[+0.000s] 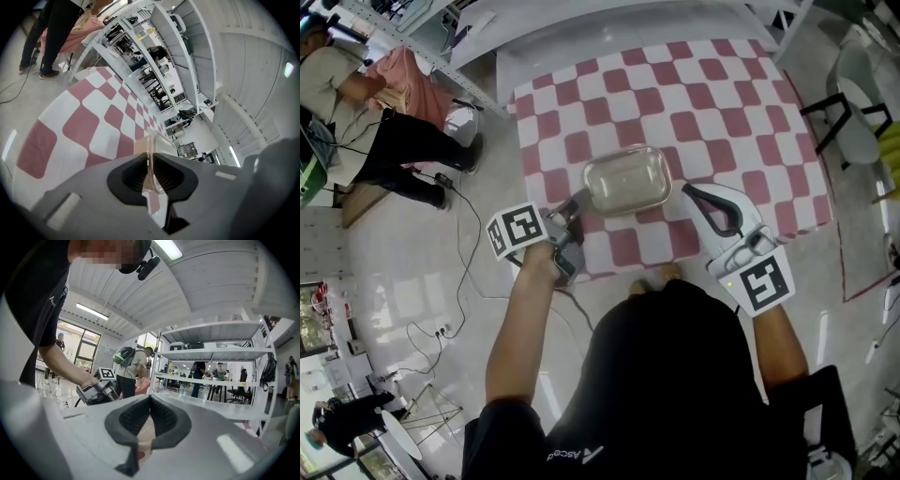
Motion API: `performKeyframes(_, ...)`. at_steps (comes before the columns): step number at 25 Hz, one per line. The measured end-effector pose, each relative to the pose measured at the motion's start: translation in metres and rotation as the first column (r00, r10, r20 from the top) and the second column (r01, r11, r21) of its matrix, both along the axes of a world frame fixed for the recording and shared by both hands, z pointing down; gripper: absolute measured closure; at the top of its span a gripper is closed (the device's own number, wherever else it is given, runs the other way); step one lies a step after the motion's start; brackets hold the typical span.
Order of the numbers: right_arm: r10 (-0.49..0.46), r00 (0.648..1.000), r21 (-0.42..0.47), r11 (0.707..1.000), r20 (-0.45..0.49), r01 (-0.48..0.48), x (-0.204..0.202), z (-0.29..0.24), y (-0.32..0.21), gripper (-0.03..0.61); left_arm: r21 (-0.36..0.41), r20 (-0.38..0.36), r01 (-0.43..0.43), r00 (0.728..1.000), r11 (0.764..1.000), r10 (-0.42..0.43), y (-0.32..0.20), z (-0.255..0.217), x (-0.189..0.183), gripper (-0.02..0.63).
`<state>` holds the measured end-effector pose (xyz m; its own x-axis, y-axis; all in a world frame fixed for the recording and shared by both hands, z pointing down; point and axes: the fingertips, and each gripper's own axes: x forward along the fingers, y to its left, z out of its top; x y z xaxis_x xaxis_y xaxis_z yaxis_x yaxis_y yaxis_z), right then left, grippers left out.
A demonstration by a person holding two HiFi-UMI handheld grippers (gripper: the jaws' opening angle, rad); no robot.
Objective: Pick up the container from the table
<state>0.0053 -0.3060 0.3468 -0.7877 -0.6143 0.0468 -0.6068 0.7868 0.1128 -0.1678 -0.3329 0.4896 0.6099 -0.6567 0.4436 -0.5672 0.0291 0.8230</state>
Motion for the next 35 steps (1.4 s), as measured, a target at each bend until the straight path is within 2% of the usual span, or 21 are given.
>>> performKeyframes(6,0.003,1.000,-0.018,1.000,0.026,-0.003,0.011,-0.003,0.009,0.575,0.036,-0.022,0.017,1.000,0.999,-0.017,0.012,-0.030,0.000,0.566)
performKeyframes(12,-0.012,0.999,-0.020,1.000,0.039,0.012,0.006,-0.001,0.017,0.575,0.055,-0.025,0.007,1.000,0.998,-0.006,0.021,-0.043,0.000,0.566)
performKeyframes(35,-0.019,0.999,-0.027,0.999,0.051,0.020,-0.001,0.001,0.025,0.575,0.062,-0.025,-0.015,1.000,0.998,0.017,0.024,-0.043,0.003,0.566)
